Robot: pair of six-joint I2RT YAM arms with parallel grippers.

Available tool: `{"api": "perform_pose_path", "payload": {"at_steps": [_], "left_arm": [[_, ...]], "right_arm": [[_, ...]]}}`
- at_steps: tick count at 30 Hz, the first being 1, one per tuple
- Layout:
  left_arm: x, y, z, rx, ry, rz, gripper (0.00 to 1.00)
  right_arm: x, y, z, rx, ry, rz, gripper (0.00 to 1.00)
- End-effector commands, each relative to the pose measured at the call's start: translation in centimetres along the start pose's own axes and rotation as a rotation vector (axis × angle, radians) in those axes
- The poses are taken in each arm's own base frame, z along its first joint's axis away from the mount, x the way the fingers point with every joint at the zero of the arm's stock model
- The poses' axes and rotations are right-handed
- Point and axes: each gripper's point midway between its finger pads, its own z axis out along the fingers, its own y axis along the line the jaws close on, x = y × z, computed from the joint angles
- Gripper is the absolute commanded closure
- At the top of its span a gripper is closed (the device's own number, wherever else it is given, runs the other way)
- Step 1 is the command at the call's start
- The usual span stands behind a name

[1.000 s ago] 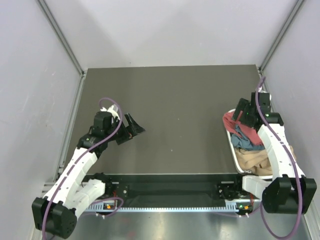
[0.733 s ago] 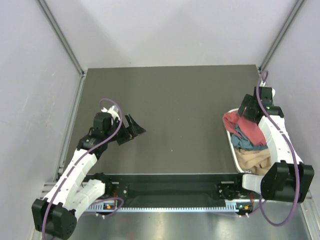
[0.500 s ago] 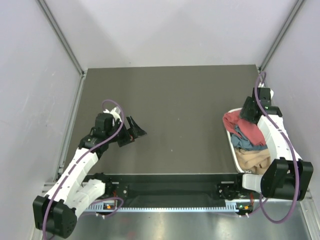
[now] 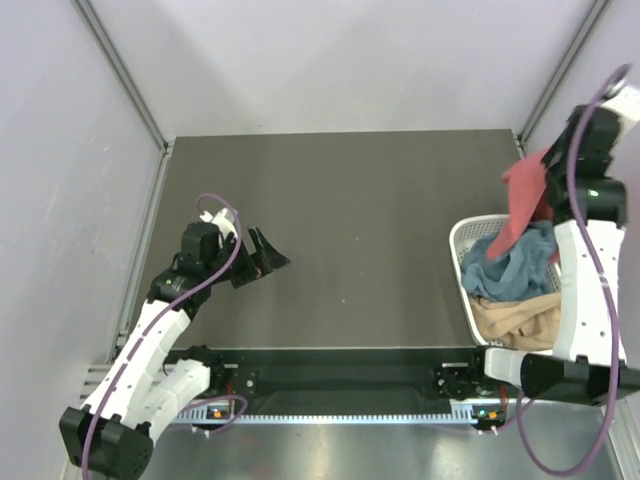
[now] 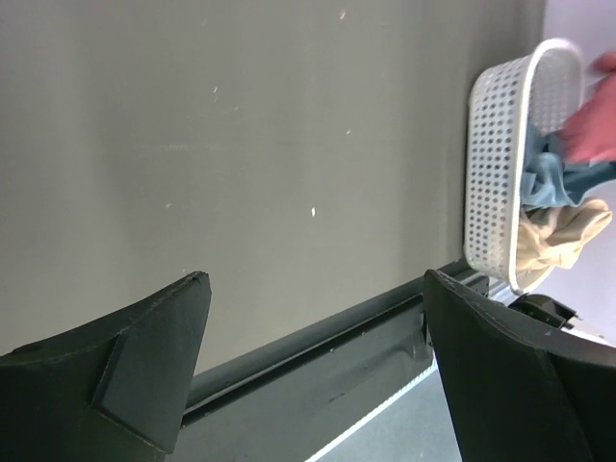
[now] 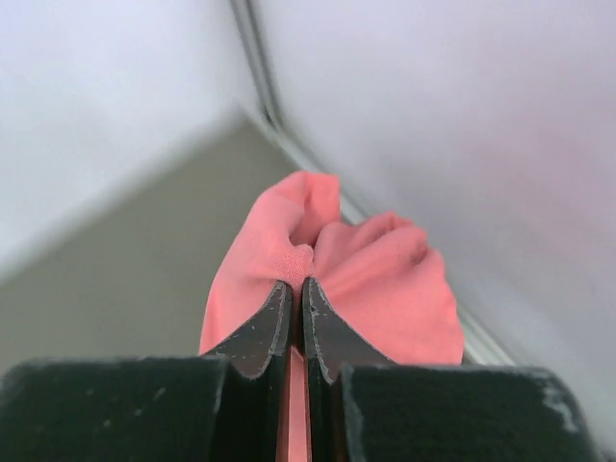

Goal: Fold and stack the t-shirts
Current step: Grab the tshirt from the pile, then move the tshirt to the center of the board

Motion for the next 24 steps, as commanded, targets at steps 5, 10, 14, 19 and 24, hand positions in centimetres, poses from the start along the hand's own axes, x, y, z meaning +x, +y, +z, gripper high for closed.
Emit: {"api": "perform_pose_path", "payload": {"at_steps": [5, 10, 14, 19, 24], "left_arm": [[-2.1, -2.1, -2.4, 0.036, -0.107, 0.034, 0.04], [-2.8, -2.8, -4.0, 0.048, -0.176, 0.025, 0.05], [-4.4, -3.5, -6.9, 0.029, -0.303, 0.024, 0.05], [-6.8, -4.2, -12.0, 0.003, -0.522, 0.046, 0.04], [-7.1, -4.9, -12.6, -0.011, -0.505, 0.095, 0.04]], "right_arm": [[-21.4, 0.5, -18.3, -0.435, -0.716, 0.336, 1.00], [-25.0, 5.9, -27.4, -0.996, -0.805, 0.492, 1.00], [-20.5, 11.7, -26.3, -1.303, -0.469, 0.591, 0.99], [-4.5, 19.7, -23.4, -1.398, 0.155, 0.458, 0.45], [15.8, 23.0, -20.3, -1.258, 0.605, -0.042, 0.17]]}}
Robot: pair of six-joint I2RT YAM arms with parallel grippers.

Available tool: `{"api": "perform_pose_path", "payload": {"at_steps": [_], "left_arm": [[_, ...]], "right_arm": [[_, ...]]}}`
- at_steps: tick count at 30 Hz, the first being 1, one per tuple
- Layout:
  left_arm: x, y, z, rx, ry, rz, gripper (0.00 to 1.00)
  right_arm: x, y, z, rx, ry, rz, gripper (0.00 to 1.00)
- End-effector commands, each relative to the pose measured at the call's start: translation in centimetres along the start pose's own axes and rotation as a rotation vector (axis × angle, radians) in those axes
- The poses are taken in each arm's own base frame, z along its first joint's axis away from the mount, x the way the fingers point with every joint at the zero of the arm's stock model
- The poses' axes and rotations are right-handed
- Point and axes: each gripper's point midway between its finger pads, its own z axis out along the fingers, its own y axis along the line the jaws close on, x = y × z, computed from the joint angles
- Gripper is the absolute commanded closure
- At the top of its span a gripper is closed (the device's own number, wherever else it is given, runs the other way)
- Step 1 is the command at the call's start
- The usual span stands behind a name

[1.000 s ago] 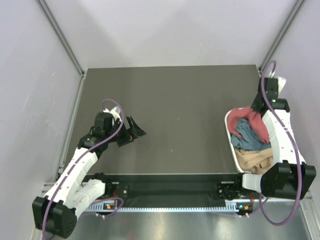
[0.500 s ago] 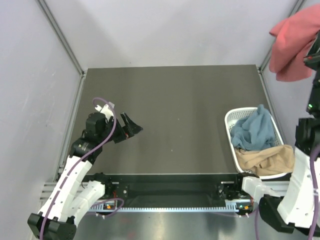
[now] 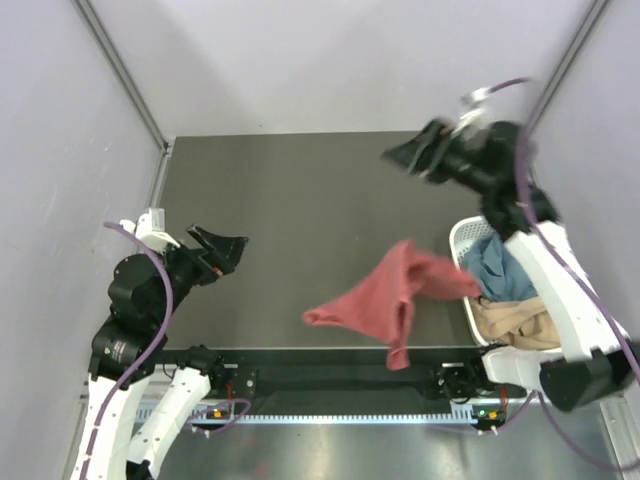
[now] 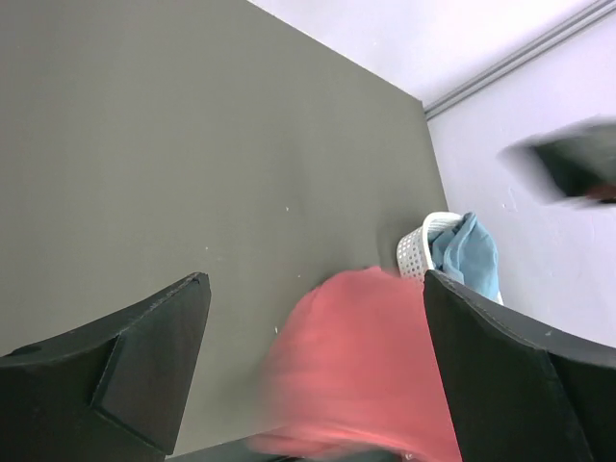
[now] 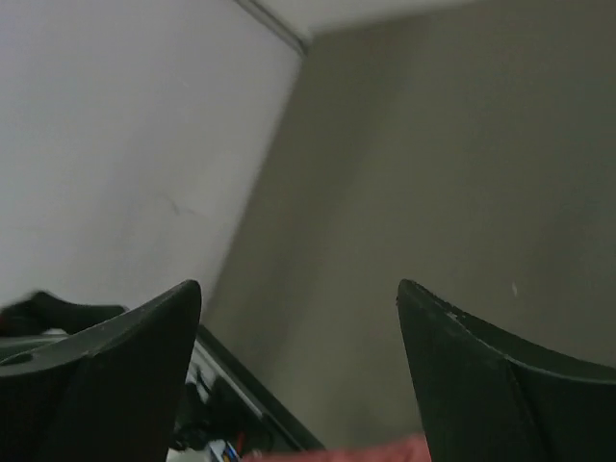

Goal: Fold and stack the t-shirts
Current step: Move the tshirt to the center of the board, then flatten the tshirt out

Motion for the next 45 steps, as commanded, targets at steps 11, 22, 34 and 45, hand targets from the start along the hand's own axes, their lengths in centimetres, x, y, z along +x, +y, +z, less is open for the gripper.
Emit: {"api": "perform_pose_path", "payload": {"at_steps": [11, 22, 34, 45], "left_arm": [[8.2, 1.4, 4.1, 0.038, 0.418, -0.026, 0.12], [9.5, 2.3, 4.3, 0.024, 0.430, -0.061, 0.13], [9.5, 2.5, 4.0, 0.019, 0.418, -0.058, 0.12], [8.1, 2.3, 3.9, 0.005, 0.347, -0.058, 0.12]], "right_arm": [[32.7, -11.8, -5.8, 0.374, 0.837, -0.251, 0.30], [40.7, -8.6, -8.1, 0.472, 0.846, -0.644, 0.35], [44.2, -8.6, -10.4, 0.425, 0.873, -0.604, 0.72], [21.0, -3.1, 5.6, 0.299, 0.365, -0.568, 1.00]]}}
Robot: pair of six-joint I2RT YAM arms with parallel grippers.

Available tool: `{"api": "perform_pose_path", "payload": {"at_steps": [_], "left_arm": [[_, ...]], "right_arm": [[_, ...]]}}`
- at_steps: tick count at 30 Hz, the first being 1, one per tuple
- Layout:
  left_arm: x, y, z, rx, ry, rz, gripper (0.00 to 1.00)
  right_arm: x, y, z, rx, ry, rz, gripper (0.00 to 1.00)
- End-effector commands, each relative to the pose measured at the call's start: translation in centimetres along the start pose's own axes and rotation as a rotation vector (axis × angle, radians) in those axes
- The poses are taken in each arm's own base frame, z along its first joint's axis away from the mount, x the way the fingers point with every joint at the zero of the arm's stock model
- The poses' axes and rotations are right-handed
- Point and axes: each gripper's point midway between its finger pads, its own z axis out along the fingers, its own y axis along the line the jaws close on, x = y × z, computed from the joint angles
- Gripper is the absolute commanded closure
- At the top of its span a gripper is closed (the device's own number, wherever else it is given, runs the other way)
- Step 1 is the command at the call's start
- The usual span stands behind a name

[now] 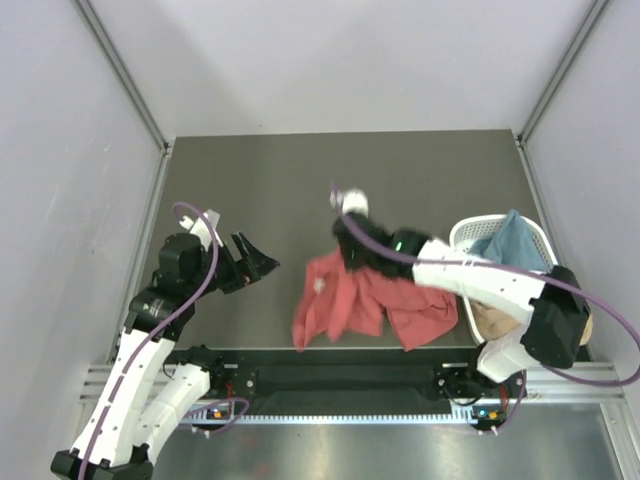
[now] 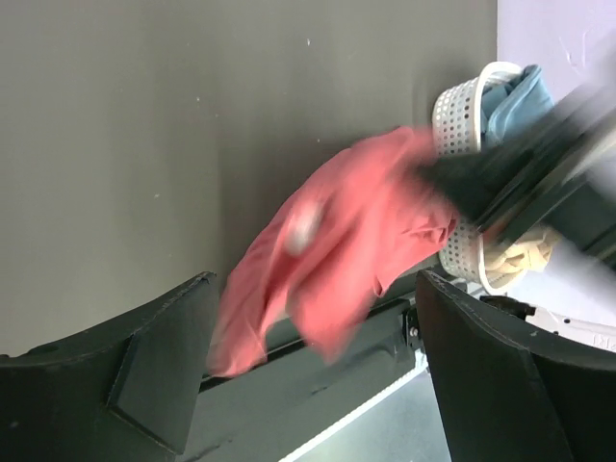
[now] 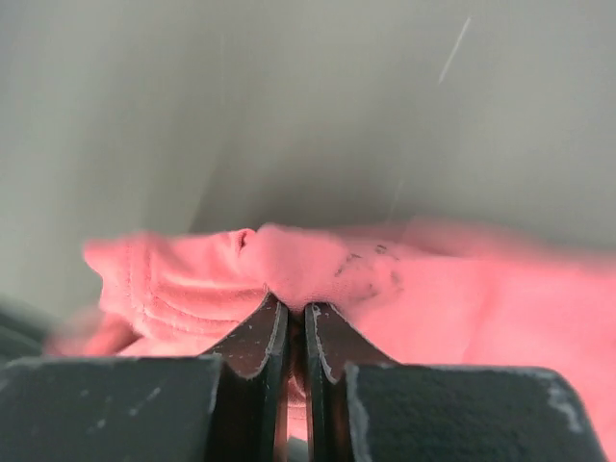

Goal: Fold and stack the t-shirts
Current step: Flatten the tshirt out

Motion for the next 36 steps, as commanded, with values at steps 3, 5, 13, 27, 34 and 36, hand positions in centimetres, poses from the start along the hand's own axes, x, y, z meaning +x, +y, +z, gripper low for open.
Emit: {"api": "perform_pose_path", "payload": {"at_steps": [3, 5, 13, 27, 34, 36], "left_arm": [[-1.5, -0.9, -1.0, 0.017, -0.086, 0.022, 0.12], [-1.7, -0.5, -1.3, -0.004, -0.111, 0.024, 0.12], [-3.5, 0.6, -4.2, -0.086, -0.277, 0.028, 0.13], [-4.5, -1.1, -4.5, -0.040, -0.282, 0.080, 0.12], [-2.3, -0.7, -1.3, -0.048, -0.046, 0.117, 0.11], [-2.0, -0.9, -1.2, -0.042, -0.017, 0.126, 0.11]], "right_arm": [[-20.9, -0.6, -5.6, -0.204, -0.417, -0.004, 1.00], [-25.7, -0.4, -6.8, -0.242, -0.469, -0.005, 1.00], [-34.9, 7.2, -21.7, -0.818, -0.760, 0.004, 1.00], [-34.6, -10.6, -14.9, -0.832, -0.801, 0.514, 1.00], [-25.7, -24.9, 4.1, -0.651, -0.490, 0.787, 0.63], [-24.8, -26.7, 4.6, -0.533, -0.487, 0.738, 0.51]]}}
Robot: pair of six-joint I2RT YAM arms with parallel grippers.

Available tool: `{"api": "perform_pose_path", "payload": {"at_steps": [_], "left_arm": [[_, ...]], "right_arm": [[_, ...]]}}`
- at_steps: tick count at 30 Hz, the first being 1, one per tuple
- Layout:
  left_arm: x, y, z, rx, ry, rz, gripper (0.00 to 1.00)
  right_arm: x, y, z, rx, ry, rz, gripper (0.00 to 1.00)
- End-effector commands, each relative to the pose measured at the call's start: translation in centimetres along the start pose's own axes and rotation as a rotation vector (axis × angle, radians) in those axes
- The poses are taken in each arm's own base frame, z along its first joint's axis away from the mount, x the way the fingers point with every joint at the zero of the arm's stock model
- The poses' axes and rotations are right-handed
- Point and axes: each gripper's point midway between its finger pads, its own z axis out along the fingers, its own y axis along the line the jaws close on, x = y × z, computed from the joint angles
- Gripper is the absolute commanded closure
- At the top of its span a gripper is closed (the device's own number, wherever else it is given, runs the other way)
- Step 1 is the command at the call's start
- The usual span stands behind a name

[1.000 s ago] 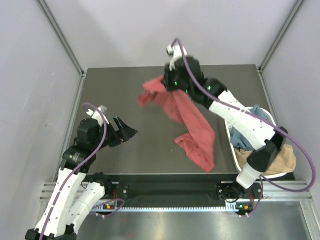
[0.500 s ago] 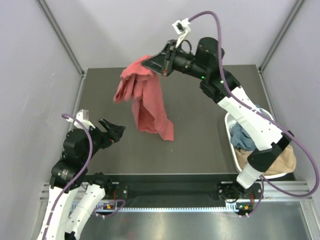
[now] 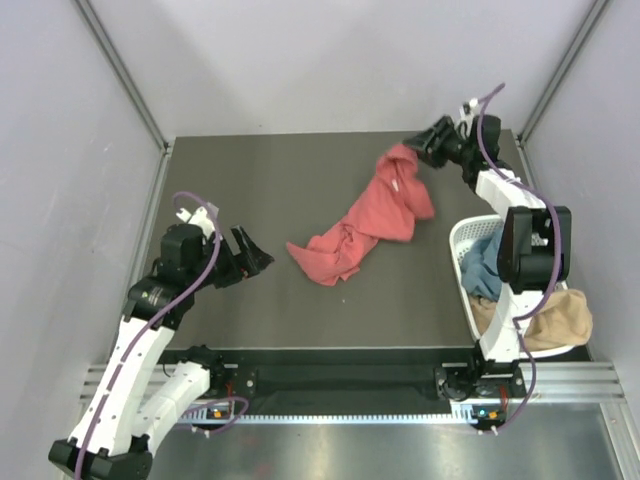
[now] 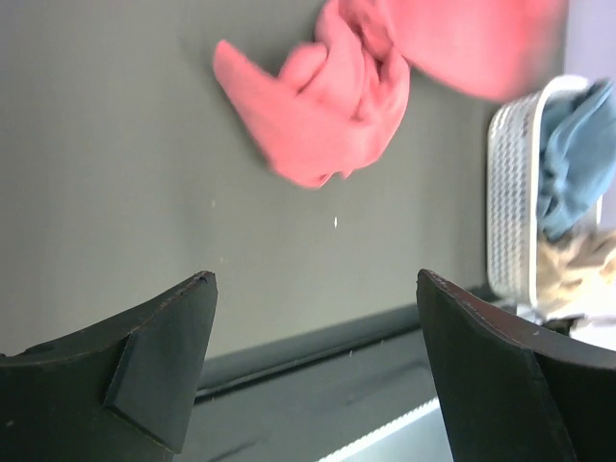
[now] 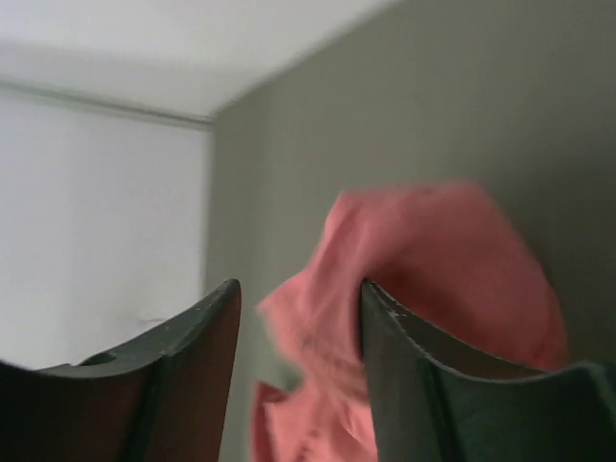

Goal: Fold and stack the t-shirts
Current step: Flatten the tshirt out

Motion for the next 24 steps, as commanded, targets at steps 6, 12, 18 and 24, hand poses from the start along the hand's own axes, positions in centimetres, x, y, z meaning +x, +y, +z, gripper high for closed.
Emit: {"api": "perform_pose_path", "payload": {"at_steps": [6, 12, 18, 24], "left_arm": [[0.6, -2.4, 1.2, 0.130, 0.064, 0.035, 0.09], [4.3, -2.3, 6.6, 0.037, 0.165, 0.096, 0.09], [7.6, -1.1, 12.1, -0.153, 0.210, 0.236, 0.14], [9.4, -1.6, 17.0, -0.218, 0.267, 0.319, 0.16]], "right_arm": [[0.8, -2.7, -6.5, 0.385, 0.096, -0.371, 0.30], [6.8, -3.3, -10.5, 0.531, 0.204, -0.554, 0.28], [14.6, -6.8, -10.0, 0.585, 0.352, -0.639, 0.39], [16.5, -11.8, -10.2, 0.752, 0.391, -0.645, 0.46]]}}
